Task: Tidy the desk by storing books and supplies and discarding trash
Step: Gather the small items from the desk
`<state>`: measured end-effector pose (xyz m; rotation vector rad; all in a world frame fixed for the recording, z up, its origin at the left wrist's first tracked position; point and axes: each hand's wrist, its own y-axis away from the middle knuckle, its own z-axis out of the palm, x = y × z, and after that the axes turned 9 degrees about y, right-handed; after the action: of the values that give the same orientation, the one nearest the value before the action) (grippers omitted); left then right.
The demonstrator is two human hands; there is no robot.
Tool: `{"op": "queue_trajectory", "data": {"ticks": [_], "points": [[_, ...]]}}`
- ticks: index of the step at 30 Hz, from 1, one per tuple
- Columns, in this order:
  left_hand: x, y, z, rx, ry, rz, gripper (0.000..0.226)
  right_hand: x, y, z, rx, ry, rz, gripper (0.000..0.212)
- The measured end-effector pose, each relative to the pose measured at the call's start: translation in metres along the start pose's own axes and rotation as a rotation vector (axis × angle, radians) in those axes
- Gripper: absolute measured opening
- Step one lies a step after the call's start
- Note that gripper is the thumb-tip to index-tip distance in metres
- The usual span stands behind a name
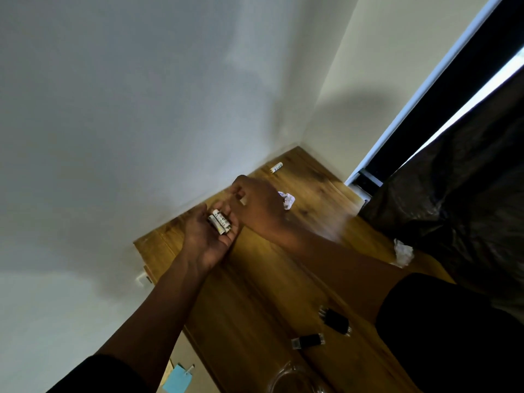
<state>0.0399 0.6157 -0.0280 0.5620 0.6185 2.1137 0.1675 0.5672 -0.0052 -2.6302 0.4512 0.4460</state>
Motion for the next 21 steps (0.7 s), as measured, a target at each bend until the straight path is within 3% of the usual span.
{"op": "queue_trajectory", "data": {"ticks": [4,10,15,21], "points": [[-0.002,-0.001,-0.001,0.006,0.048,-0.01,0.035,0.037,-0.021,-0.004,-0.032,0.106,0.128,0.013],[0.0,0.008,-0.006,-0.045,0.059,-0.028,0.038,0.094,-0.063,-0.009,-0.324,0.324,0.269,0.034],[0.004,0.019,-0.015,-0.031,0.022,-0.026,0.04,0.124,-0.089,-0.001,-0.513,0.42,0.139,0.054],[0.006,0.031,-0.035,-0.024,0.038,-0.02,0.043,0.13,-0.086,0.002,-0.396,0.555,0.06,0.034]]}}
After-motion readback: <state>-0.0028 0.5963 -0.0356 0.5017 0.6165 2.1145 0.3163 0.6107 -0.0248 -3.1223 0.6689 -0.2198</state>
